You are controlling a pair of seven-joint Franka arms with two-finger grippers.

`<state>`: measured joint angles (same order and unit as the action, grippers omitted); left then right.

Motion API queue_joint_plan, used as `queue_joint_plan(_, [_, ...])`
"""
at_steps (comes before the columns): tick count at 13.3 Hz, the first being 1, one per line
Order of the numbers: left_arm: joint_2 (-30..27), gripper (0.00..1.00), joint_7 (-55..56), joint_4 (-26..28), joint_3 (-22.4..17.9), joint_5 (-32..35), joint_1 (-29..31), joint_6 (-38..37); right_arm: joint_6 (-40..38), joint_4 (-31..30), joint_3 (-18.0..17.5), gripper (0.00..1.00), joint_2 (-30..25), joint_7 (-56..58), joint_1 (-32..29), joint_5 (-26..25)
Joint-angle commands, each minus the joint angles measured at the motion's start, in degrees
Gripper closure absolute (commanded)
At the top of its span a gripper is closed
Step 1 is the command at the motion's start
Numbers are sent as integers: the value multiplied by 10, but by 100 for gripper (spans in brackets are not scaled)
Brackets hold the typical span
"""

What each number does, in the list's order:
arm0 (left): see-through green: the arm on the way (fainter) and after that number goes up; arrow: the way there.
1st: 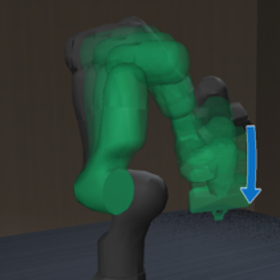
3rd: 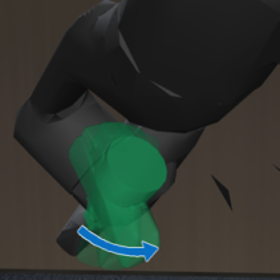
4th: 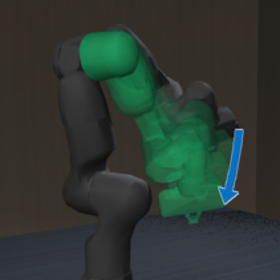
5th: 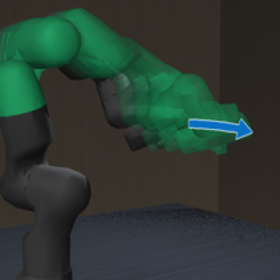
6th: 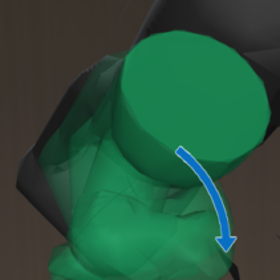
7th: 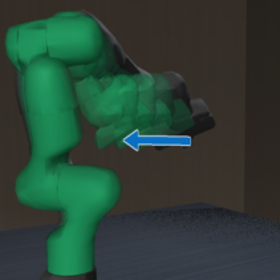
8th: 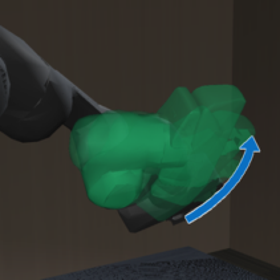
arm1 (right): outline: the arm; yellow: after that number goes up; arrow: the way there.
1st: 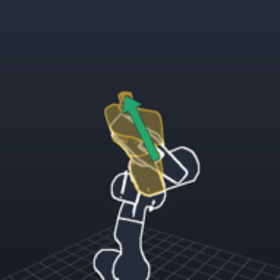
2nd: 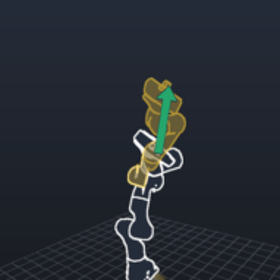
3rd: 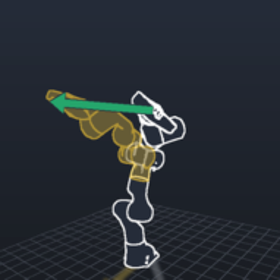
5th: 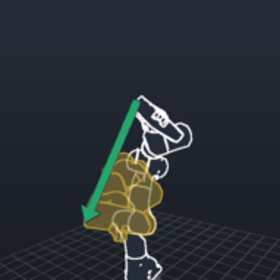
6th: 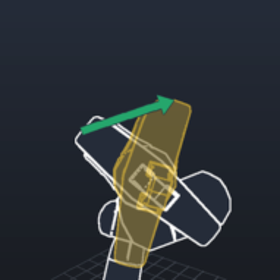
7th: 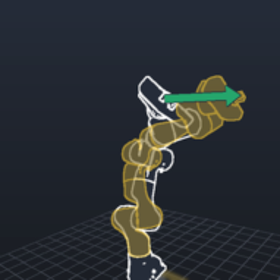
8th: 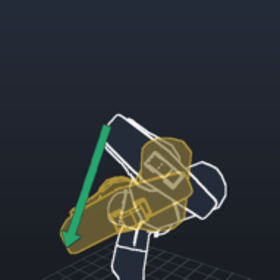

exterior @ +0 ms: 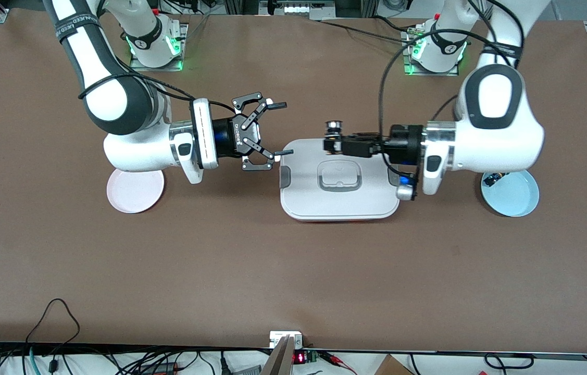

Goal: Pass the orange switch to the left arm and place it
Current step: 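Carry the switch to the blue plate while the right gripper withdraws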

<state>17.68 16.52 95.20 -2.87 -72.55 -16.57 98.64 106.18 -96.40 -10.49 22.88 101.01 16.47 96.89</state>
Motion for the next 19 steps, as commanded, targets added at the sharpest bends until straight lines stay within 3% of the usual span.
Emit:
queue_joint_plan(1, [-5, 100, 2, -9, 5, 134, 60, -76, -3, -27, 0, 0, -15, -6, -3, 10])
queue_joint_plan(5, [-17, 100, -61, -14, 5, 395, 91, -118, -4, -66, 0, 0, -42, -23, -24, 8])
queue_joint_plan(8, [-14, 100, -110, -7, 5, 574, 106, -113, -9, -77, 1, 0, -52, -111, -38, 2])
queue_joint_plan(10, [-13, 100, -118, 9, 5, 654, 125, -102, -8, -76, 0, 0, -52, -162, -43, 2])
queue_joint_plan(13, [-36, 100, -119, 83, 5, 750, 137, -27, -10, -76, 1, 0, -53, -218, -56, -8])
queue_joint_plan(16, [-58, 100, -125, 170, 5, 830, 163, 85, -4, -71, 2, 0, -61, -354, -65, -81])
queue_joint_plan(19, [-42, 100, -178, 185, 5, 864, 213, 159, -11, -71, 24, 0, -64, -431, -84, -207])
